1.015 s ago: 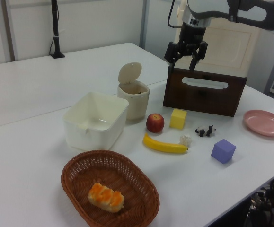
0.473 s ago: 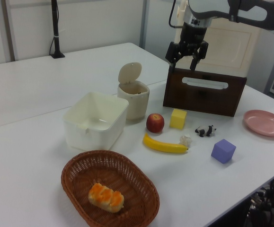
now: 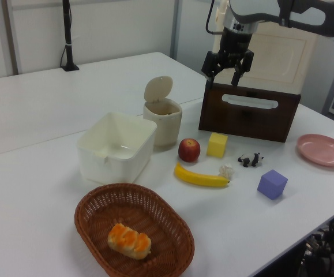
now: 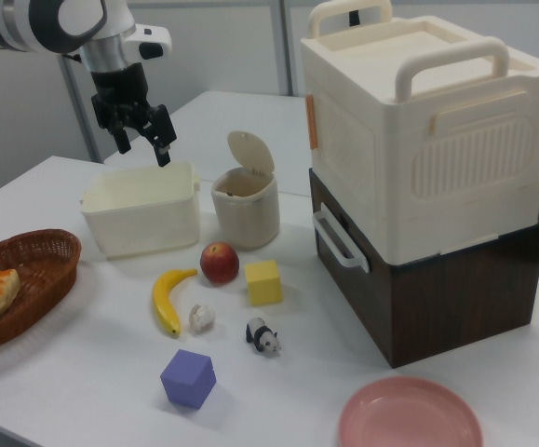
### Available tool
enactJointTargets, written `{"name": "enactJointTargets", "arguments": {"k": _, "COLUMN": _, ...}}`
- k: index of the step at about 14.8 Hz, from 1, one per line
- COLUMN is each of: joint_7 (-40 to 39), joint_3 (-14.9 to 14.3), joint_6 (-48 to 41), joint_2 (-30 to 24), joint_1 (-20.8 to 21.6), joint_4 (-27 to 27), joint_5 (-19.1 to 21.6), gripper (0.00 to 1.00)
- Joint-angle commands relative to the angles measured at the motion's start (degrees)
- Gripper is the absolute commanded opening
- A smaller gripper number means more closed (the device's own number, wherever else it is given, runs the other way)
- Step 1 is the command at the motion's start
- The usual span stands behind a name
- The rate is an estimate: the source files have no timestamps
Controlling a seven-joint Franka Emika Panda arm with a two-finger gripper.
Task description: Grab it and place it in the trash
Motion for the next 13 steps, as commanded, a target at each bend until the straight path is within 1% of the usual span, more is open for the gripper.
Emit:
{"name": "enactJointTargets", "arguments": {"k": 1, "joint_7": -0.99, "joint_3": -0.58, "joint_6": -0.55, "joint_2": -1.99, "joint_1": 0.46, "joint_4": -2.13, "joint_5": 1.50, "gripper": 1.00}}
{"name": "enactJointTargets", "arguments": {"k": 13, "joint_7": -1.16, "joint_3": -0.58, "joint_6": -0.73, "joint_2": -2.17, "joint_1": 0.55, "joint_4": -2.83, "joint_5": 1.58, "gripper": 1.00}}
